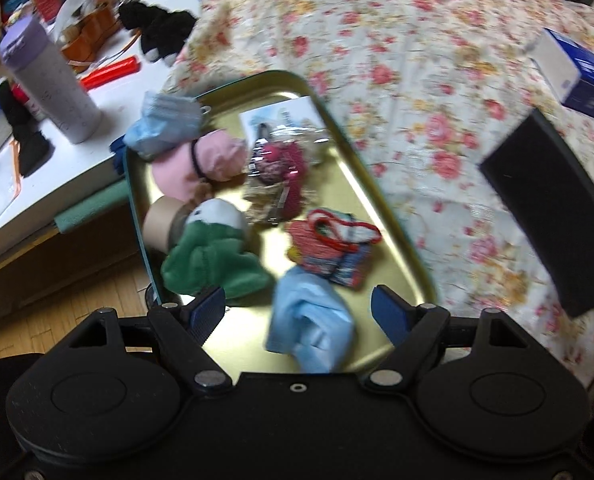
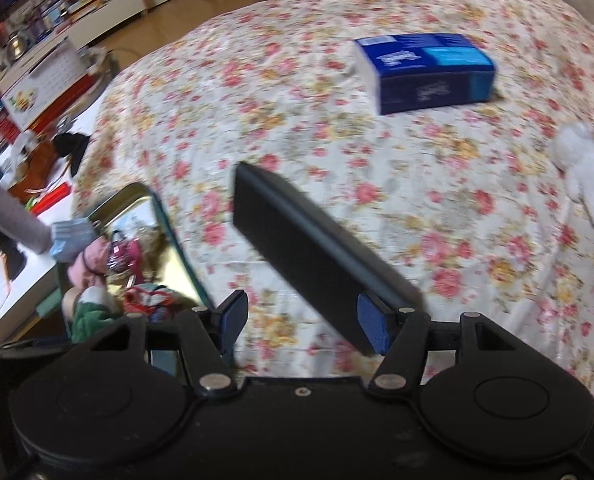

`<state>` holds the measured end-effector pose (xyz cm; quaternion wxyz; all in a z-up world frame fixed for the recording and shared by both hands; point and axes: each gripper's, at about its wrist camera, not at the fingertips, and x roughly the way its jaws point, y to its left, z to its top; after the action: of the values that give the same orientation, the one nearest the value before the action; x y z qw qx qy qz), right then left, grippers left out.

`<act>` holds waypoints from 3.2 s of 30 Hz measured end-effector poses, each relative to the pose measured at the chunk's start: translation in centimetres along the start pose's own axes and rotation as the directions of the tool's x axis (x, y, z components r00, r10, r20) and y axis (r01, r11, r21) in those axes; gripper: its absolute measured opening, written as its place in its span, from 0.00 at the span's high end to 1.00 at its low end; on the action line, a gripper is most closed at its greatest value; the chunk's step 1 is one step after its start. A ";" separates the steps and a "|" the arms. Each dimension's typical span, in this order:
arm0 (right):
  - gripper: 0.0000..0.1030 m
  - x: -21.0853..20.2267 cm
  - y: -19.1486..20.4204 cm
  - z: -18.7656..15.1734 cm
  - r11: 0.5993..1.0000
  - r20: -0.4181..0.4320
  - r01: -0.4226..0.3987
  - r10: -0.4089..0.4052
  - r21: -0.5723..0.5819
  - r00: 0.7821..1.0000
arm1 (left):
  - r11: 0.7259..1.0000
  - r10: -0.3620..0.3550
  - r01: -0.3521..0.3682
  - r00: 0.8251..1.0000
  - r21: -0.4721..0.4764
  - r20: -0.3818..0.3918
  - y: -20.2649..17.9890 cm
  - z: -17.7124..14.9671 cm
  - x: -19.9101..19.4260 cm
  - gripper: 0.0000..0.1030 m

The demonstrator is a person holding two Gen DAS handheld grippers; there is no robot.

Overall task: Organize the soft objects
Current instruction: 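Withdraw both open tools from the tray back over the bed, then grasp the white tissue pack with right tool while left tool nears the teddy bear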

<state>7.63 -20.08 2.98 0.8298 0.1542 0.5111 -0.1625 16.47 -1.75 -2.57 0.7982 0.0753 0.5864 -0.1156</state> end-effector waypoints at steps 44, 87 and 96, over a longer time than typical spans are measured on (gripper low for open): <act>0.40 -2.3 -30.0 4.3 0.738 0.011 0.297 -0.381 0.606 0.924 | 0.916 -0.130 0.104 0.991 0.387 0.042 -20.5 2.3 -4.6 0.25; 0.32 4.6 -25.4 13.8 0.854 0.052 0.217 -0.273 0.473 0.961 | 0.906 -0.107 0.089 0.994 0.414 0.022 -23.5 4.2 -2.4 0.25; 0.12 6.8 -26.1 17.6 0.843 0.048 0.229 -0.288 0.487 0.956 | 0.899 -0.117 0.096 0.993 0.427 0.024 -24.6 4.4 -2.5 0.24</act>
<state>13.45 -51.72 2.10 0.7658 0.2728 0.4209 -0.4024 13.06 -26.34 1.46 0.7690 0.2125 0.5308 -0.2859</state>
